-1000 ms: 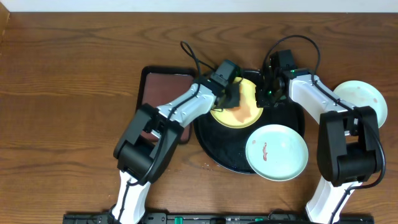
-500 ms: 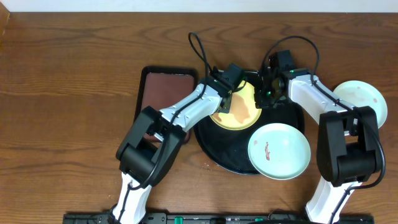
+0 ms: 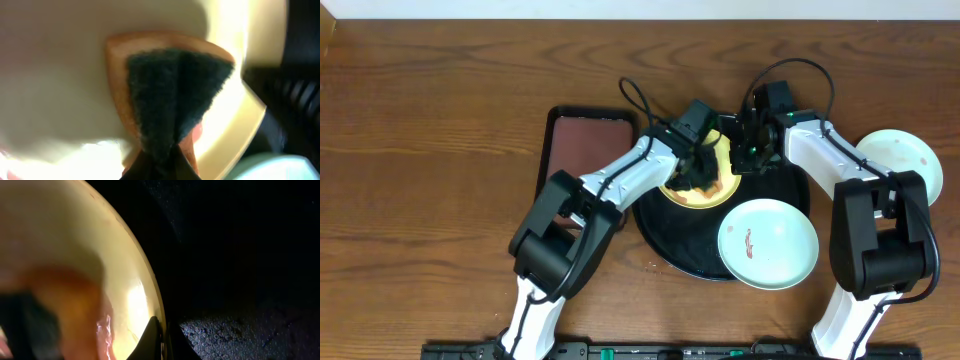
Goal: Clean dirty plates on tray and stack at the side
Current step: 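Move the sponge onto the yellow plate and scrub it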
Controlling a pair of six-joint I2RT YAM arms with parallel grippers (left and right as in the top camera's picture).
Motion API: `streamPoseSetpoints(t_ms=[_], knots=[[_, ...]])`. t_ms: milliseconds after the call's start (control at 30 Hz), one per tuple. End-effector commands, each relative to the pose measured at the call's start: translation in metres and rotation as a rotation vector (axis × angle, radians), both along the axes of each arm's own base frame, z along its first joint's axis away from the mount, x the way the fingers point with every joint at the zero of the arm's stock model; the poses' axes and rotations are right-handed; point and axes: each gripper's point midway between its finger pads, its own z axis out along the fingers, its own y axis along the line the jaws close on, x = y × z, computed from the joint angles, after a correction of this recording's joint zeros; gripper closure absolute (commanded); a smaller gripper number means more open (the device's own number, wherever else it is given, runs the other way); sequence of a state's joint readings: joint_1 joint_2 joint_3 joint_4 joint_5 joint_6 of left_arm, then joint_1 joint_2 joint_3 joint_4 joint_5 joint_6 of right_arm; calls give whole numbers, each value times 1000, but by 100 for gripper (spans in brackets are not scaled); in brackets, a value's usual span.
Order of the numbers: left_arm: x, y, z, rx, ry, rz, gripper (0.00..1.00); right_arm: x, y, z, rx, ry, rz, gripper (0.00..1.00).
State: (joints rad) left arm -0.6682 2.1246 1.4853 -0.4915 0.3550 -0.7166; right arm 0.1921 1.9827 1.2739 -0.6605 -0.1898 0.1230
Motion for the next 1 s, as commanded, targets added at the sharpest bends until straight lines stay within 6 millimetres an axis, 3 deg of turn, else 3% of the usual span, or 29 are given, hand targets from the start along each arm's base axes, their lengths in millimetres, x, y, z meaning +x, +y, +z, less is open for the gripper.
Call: streamPoseSetpoints(t_ms=[0,133,333,367,567,767,833,967], knots=[[-26,7,-14,14,149,23,93,-24,-15,-25,-76,90,-6,99],[-15,54,-26,191,114,59,92,-24,-15,-25,-76,90,-6,99],[32,144,-28,572,-111,21,92,-24,-15,-25,-76,90,-6,99],[36,147,-27,590,-132,13,93,-24,-15,-25,-77,90,-6,99],[59,130,-21,568,-266,-115,92,-24,-19,-26,-80,93,-14,99],[83,149,-8,709,-389,-78,92,-23,-23,-26,-92,92,-19,99],[86,141,-9,665,-400,-76,92,-23,-23,-26,-93,91,-14,99],[83,102,-12,468,-382,-90,92,-25,-23,-26,-94,95,-8,99]])
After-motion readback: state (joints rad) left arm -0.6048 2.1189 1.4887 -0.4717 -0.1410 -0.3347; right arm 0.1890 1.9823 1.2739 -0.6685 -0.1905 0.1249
